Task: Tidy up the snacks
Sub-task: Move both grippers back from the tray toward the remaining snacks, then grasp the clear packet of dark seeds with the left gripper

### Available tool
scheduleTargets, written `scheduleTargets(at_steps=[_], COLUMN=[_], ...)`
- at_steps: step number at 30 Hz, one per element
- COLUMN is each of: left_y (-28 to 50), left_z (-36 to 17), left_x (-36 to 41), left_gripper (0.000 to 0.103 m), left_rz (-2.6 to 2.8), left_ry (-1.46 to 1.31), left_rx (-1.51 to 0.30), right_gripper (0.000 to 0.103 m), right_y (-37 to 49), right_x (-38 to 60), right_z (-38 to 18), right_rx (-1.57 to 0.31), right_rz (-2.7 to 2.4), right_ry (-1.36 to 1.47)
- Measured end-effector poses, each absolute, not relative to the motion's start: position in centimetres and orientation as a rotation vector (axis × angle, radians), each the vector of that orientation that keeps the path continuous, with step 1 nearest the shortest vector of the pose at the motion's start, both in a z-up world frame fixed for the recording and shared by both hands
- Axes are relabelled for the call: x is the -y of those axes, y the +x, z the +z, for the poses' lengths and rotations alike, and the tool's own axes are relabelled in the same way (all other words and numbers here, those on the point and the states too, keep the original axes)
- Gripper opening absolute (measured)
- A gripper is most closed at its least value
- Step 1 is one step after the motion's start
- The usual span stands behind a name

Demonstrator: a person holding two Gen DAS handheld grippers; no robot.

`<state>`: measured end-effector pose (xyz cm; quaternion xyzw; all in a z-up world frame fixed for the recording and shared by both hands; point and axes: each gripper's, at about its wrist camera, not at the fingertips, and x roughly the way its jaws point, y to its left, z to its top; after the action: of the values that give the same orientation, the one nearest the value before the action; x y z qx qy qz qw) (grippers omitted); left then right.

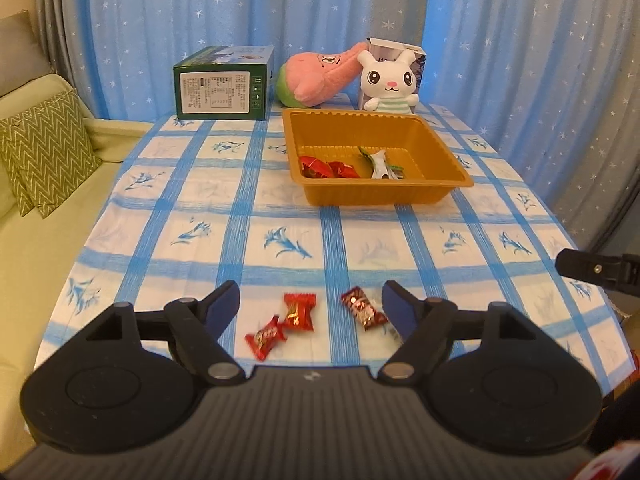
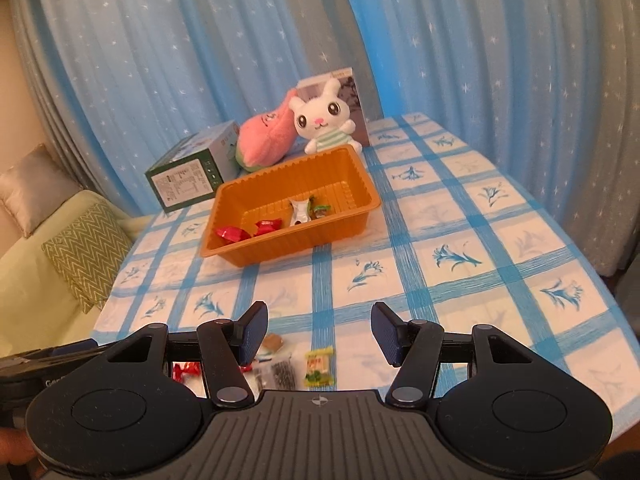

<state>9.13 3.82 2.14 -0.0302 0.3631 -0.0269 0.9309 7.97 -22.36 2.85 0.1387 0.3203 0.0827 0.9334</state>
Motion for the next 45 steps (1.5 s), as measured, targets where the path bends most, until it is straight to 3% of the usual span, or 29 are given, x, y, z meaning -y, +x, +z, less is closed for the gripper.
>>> scheduleTargets(at_steps=[20,33,45], left_y=[3.2,4.0,8.0], left_z=[1.4,-1.1,-4.1], left_x=[-6.3,-5.5,-0.1], left_gripper=[0.08,0.079,0.077], left_rz=[-0.045,-0.086,-0.121], left_ry=[-0.009,-0.031,-0.039], left_rx=[-0.727,-0.775,-0.812], right_gripper=[0.058,0.057,0.057], right_y=[1.9,3.6,6.9], right_x=[20.2,20.7,22.9], right_z=[-0.6,-3.5,-6.0], right_rx=[-0.68,-0.72,-0.728], right_rz=[0.182,0.161,0.097], right_ry=[0.19,0.198,0.193])
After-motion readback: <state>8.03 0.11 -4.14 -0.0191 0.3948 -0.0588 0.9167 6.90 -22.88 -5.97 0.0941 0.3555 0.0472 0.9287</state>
